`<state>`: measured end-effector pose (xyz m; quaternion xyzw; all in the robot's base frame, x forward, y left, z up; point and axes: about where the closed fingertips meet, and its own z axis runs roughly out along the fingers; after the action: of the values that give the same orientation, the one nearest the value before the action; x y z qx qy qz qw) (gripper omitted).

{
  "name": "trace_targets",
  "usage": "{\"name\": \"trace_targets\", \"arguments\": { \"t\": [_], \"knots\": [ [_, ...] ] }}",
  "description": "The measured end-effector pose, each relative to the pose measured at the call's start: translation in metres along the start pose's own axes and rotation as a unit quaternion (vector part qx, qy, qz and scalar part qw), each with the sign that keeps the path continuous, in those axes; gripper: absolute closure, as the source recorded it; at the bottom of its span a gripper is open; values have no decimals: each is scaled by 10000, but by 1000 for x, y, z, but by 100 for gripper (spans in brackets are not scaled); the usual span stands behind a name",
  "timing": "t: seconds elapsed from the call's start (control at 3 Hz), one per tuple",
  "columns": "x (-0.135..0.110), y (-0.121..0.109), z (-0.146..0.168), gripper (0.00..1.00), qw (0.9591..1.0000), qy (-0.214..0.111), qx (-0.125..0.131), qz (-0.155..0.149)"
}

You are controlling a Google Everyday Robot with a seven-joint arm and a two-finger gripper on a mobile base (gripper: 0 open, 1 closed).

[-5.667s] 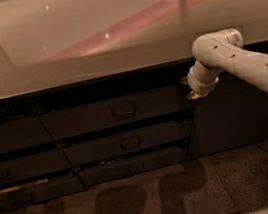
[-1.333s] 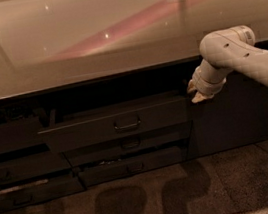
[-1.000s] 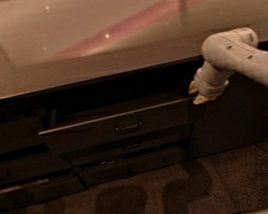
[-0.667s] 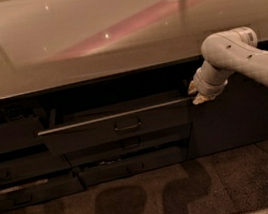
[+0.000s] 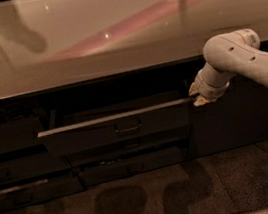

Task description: Open top drawer

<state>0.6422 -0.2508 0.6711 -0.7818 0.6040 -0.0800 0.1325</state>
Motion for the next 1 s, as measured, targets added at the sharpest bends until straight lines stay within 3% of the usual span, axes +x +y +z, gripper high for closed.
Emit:
{"name": "trace_targets", "arguments": {
  "t": [1.0],
  "knots": [
    [1, 7, -19, 100, 9997, 103, 210, -122]
  ]
}}
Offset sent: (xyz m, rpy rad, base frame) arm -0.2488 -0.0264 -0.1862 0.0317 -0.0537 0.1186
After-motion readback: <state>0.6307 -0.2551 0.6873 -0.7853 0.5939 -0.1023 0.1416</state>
